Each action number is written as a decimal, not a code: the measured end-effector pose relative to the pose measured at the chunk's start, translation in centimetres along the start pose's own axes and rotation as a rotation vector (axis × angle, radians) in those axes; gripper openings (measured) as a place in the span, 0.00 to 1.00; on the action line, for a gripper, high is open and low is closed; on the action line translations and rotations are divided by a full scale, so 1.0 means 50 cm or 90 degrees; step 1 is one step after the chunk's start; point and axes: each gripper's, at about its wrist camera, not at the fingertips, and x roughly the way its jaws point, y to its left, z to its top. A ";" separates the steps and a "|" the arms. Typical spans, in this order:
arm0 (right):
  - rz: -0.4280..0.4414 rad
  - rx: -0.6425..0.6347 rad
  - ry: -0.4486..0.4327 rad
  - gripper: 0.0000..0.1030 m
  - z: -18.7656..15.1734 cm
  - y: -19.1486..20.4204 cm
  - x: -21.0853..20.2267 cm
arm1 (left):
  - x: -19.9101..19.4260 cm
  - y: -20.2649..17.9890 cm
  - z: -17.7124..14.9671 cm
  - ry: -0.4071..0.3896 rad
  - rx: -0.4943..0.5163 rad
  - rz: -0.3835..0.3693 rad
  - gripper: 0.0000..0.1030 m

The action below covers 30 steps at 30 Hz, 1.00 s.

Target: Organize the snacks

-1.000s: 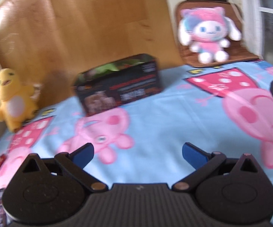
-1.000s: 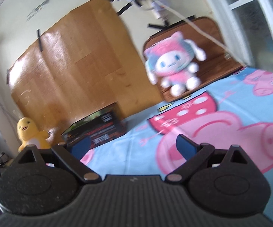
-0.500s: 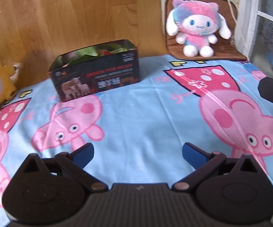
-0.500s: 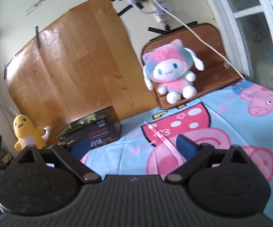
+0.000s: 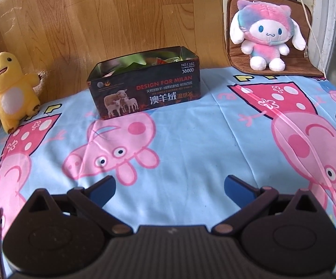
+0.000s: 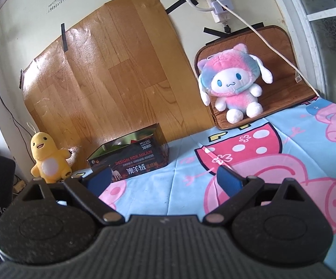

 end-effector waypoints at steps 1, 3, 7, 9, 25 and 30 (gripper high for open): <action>-0.001 0.002 -0.001 0.96 0.000 -0.002 -0.001 | 0.000 -0.003 0.001 -0.001 0.004 0.001 1.00; -0.004 0.006 -0.004 0.96 0.001 -0.006 -0.003 | -0.001 -0.011 0.004 -0.004 0.013 0.003 1.00; -0.008 0.011 -0.008 0.96 0.001 -0.014 -0.008 | -0.002 -0.026 0.009 -0.011 0.029 0.008 1.00; -0.009 0.015 -0.009 0.96 0.000 -0.019 -0.009 | -0.002 -0.031 0.012 -0.012 0.031 0.009 1.00; -0.014 0.046 -0.011 0.96 -0.004 -0.050 -0.014 | 0.009 -0.066 0.019 -0.007 0.057 0.021 1.00; -0.015 0.053 -0.010 0.96 -0.004 -0.059 -0.013 | 0.011 -0.074 0.020 -0.005 0.064 0.024 1.00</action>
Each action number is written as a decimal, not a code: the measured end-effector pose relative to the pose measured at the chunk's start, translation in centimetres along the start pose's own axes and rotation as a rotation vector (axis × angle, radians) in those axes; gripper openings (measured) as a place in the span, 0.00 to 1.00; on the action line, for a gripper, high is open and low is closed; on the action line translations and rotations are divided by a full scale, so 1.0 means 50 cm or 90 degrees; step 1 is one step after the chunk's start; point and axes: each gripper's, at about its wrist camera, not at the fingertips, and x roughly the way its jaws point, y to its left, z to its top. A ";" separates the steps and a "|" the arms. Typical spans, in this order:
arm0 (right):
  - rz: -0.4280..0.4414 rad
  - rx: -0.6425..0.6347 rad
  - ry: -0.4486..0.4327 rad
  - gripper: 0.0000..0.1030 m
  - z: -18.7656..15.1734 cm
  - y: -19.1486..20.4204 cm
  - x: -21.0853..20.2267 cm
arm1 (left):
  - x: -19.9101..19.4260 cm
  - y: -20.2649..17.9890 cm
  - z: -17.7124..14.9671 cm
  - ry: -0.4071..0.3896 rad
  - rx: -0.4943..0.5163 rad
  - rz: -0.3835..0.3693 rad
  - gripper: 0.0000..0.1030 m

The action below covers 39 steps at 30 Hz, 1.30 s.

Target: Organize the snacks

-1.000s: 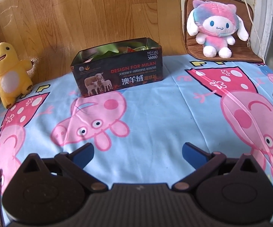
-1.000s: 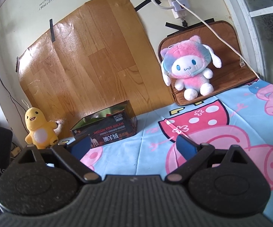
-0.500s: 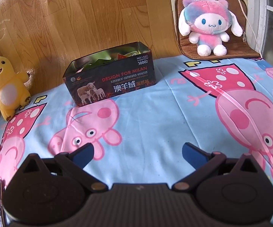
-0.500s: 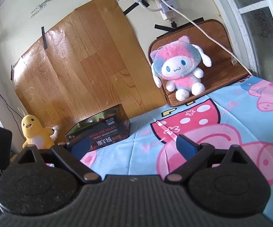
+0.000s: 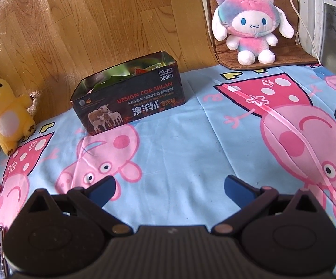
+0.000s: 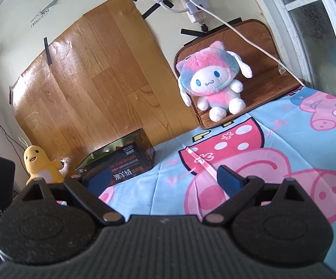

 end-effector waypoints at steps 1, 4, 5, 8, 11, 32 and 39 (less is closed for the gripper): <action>0.000 0.001 0.001 0.96 0.000 -0.002 0.000 | 0.001 -0.001 0.000 0.000 0.001 0.001 1.00; 0.001 0.005 0.001 0.96 -0.001 -0.005 0.000 | 0.001 -0.005 0.001 0.000 0.005 0.003 1.00; 0.001 0.006 0.001 0.96 -0.001 -0.006 0.000 | 0.003 -0.006 0.002 0.000 0.006 0.003 1.00; 0.001 0.010 0.001 0.96 0.000 -0.011 0.001 | 0.003 -0.011 0.003 0.001 0.010 0.004 1.00; 0.000 0.013 0.000 0.96 0.000 -0.013 -0.001 | 0.004 -0.016 0.004 0.002 0.013 0.004 1.00; 0.006 0.024 0.020 0.96 -0.008 -0.023 0.009 | 0.020 -0.021 0.007 0.026 0.004 0.002 1.00; 0.018 0.016 0.034 0.96 -0.014 -0.015 0.018 | 0.028 0.007 0.004 0.037 -0.035 0.012 1.00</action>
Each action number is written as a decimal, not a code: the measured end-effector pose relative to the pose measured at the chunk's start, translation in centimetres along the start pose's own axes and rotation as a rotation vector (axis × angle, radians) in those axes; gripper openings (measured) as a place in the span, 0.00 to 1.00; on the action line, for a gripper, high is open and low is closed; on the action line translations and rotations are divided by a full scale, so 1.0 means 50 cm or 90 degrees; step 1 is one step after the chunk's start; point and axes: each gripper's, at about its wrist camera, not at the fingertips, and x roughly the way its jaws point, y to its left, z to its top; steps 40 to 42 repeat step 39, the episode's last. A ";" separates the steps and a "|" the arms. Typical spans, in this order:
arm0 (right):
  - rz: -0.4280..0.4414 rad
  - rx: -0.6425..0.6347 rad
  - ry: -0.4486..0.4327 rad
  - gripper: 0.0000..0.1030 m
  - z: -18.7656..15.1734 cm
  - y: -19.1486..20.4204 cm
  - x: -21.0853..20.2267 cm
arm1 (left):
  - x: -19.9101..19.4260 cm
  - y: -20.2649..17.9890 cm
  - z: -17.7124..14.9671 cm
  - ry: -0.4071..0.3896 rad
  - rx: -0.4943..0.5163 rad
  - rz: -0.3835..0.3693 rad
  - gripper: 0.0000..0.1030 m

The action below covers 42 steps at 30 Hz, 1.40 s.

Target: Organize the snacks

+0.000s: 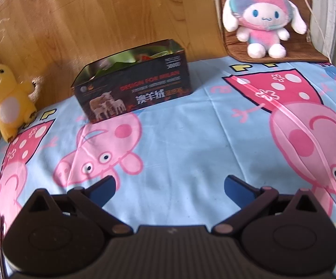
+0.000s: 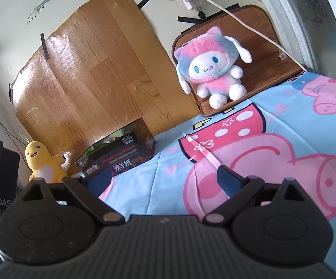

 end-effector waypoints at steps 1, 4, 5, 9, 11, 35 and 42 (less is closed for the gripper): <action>0.001 -0.001 0.001 0.96 -0.001 0.001 0.001 | 0.001 0.003 -0.001 0.001 -0.004 0.001 1.00; 0.002 -0.003 0.005 0.96 -0.002 0.003 0.003 | 0.005 0.011 -0.003 0.004 -0.011 0.005 1.00; 0.002 -0.004 0.006 0.96 -0.002 0.004 0.004 | 0.007 0.013 -0.004 0.005 -0.014 0.006 1.00; 0.004 -0.010 0.009 0.96 -0.001 0.007 0.008 | 0.009 0.020 -0.006 0.007 -0.021 0.004 1.00; 0.005 -0.012 0.010 0.96 -0.001 0.009 0.009 | 0.010 0.023 -0.008 0.007 -0.023 0.003 1.00; 0.004 -0.021 0.021 0.96 -0.006 0.018 0.020 | 0.004 0.034 -0.013 -0.018 -0.026 -0.007 1.00; 0.005 -0.021 0.022 0.96 -0.007 0.019 0.019 | 0.006 0.031 -0.011 -0.017 -0.022 -0.020 1.00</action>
